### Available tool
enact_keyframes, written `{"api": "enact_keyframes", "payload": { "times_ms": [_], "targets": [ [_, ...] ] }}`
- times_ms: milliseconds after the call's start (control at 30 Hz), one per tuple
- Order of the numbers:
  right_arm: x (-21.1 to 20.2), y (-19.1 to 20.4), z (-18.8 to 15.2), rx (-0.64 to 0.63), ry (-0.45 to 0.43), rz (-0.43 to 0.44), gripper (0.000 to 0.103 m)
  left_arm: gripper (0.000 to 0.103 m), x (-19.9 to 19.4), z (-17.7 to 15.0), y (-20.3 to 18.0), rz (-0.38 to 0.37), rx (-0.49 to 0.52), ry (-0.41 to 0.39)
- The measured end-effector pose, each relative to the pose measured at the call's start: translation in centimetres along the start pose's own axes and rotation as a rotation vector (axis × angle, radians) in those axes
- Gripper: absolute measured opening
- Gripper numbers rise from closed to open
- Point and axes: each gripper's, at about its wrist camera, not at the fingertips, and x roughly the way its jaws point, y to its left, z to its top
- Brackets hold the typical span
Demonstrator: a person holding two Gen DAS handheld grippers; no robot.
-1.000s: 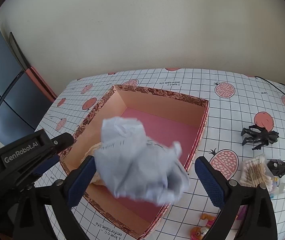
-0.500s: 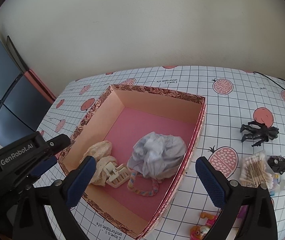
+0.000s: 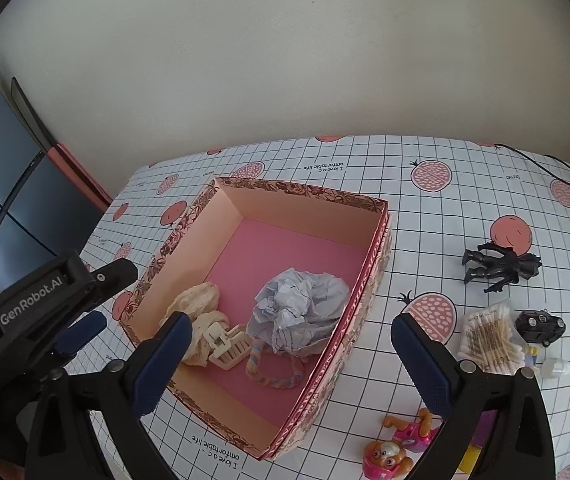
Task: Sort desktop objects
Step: 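Open the right gripper to drop the crumpled paper into the box, then move both tools away from the box toward the toys on the table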
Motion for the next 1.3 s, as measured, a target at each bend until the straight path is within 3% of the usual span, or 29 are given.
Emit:
{"api": "enact_keyframes", "payload": {
  "times_ms": [67, 267, 367, 900, 1100, 1300],
  "targets": [
    [-0.5, -0.3, 0.2, 0.002, -0.003, -0.011, 0.101, 0.081, -0.2, -0.1, -0.5, -0.007, 0.008, -0.002],
    [-2.8, -2.1, 0.7, 0.025, -0.030, -0.034, 0.101, 0.085, -1.4, -0.8, -2.8, -0.041, 0.062, -0.034],
    [-4.2, -3.3, 0.8, 0.039, -0.046, -0.051, 0.101, 0.094, -2.4, -1.3, -4.4, -0.056, 0.108, -0.063],
    [-10.7, -10.5, 1.3, 0.133, -0.072, -0.185, 0.101, 0.095, -5.6, -5.4, -12.1, -0.289, 0.278, -0.072],
    [-12.1, -13.6, 0.9, 0.194, -0.054, -0.235, 0.101, 0.095, -5.6, -6.3, -13.7, -0.333, 0.328, -0.017],
    [-12.0, -16.4, 0.1, 0.267, 0.003, -0.253, 0.101, 0.095, -4.0, -7.9, -14.6, -0.304, 0.364, 0.091]
  ]
}}
